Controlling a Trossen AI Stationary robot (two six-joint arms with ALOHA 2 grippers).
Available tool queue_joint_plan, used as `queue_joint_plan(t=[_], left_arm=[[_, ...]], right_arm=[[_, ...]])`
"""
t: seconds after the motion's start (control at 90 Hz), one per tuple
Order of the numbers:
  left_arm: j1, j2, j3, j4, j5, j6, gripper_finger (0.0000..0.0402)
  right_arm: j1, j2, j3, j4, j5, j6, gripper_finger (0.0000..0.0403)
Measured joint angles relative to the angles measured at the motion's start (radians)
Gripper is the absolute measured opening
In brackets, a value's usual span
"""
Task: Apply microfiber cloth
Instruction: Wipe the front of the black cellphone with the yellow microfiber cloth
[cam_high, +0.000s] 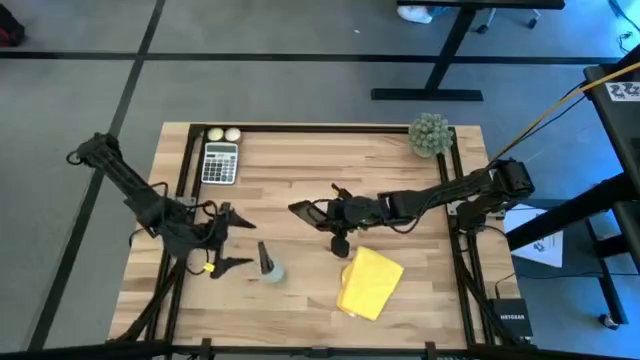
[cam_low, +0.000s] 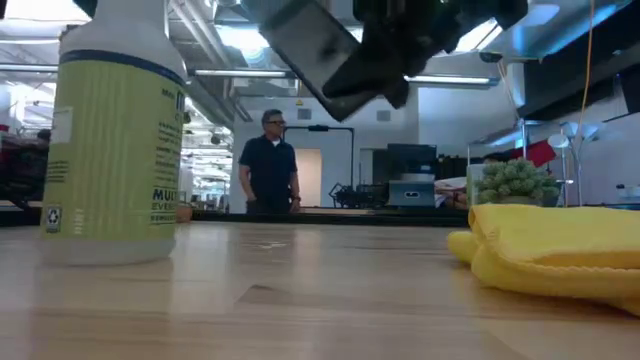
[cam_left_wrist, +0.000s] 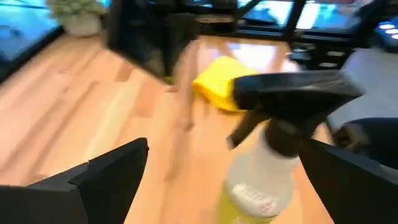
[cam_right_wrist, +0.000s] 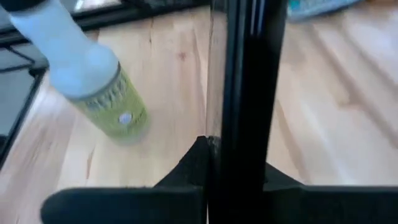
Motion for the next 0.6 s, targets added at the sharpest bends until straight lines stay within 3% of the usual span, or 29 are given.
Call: queue_joint_plan(t=[0.189,0.322,0.456,0.6], left_arm=[[0.057,-0.063,0.0,-0.103,-0.163,-0.132,0.04],[0.164,-0.077,-0.001,-0.162,-0.155,-0.194,0.04],[0.273,-0.055,-0.033,-0.092,-0.148,-0.168,0.04],[0.386,-0.006,-0.077,-0.05,-0.018,-0.093,0.04]], right_arm=[[-0.001,0.0,-0.074,0.018,-0.006,0.102,0.0007],[-0.001,0.0,-0.157,0.122,-0.025,0.214,0.0007],[-0.001,0.0,-0.241,0.242,-0.058,0.299,0.0007],[-0.001,0.0,-0.316,0.262,-0.059,0.374,0.0007]])
